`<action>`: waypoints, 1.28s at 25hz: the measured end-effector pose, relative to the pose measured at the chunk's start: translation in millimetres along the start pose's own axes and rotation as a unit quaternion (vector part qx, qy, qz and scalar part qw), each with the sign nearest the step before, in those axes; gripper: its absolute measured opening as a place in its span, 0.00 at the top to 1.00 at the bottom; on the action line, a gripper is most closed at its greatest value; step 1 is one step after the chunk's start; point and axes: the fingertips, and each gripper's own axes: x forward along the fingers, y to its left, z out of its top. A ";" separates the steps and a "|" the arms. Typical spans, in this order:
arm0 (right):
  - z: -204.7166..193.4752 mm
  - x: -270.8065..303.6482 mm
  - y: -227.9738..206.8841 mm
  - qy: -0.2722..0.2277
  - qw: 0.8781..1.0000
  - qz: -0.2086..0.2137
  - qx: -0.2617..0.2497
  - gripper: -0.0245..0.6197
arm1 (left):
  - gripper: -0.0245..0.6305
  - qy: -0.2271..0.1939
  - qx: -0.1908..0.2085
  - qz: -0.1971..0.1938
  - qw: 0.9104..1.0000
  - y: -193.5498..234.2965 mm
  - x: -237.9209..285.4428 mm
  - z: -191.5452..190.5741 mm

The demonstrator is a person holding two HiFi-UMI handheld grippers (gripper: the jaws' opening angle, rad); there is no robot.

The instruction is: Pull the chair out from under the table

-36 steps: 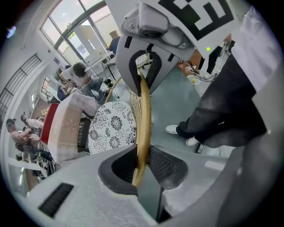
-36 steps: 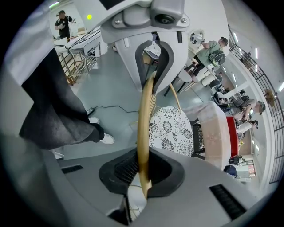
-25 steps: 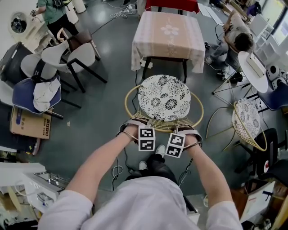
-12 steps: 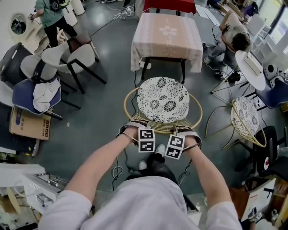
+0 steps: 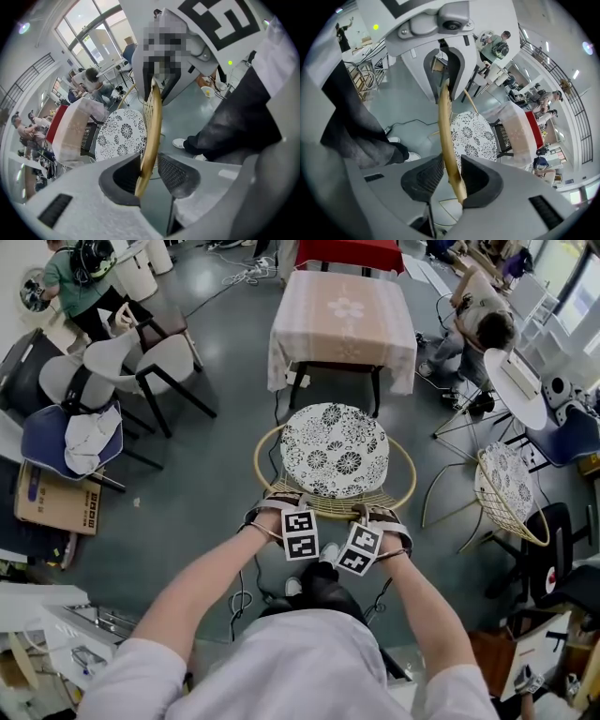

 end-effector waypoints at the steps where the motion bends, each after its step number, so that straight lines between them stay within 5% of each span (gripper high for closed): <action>1: 0.2 -2.0 -0.9 -0.003 1.000 -0.003 0.005 0.83 | 0.80 -0.004 -0.008 0.000 1.000 -0.3 -0.8 0.3; 12: -2.8 -19.8 -5.0 -0.012 0.997 -0.028 0.064 0.82 | 0.78 -0.053 -0.069 0.042 0.995 2.2 -26.7 6.9; 18: 2.4 -36.0 -6.4 -0.032 0.990 -0.037 0.131 0.83 | 0.78 -0.113 -0.134 0.056 0.983 5.8 -49.8 24.2; 23: 13.6 -58.1 -16.7 -0.073 0.971 -0.056 0.220 0.89 | 0.79 -0.181 -0.230 0.051 0.955 12.6 -72.2 44.5; 32: 36.6 -104.8 -35.9 -0.171 0.909 -0.073 0.374 0.93 | 0.92 -0.272 -0.352 0.083 0.891 25.7 -114.0 59.8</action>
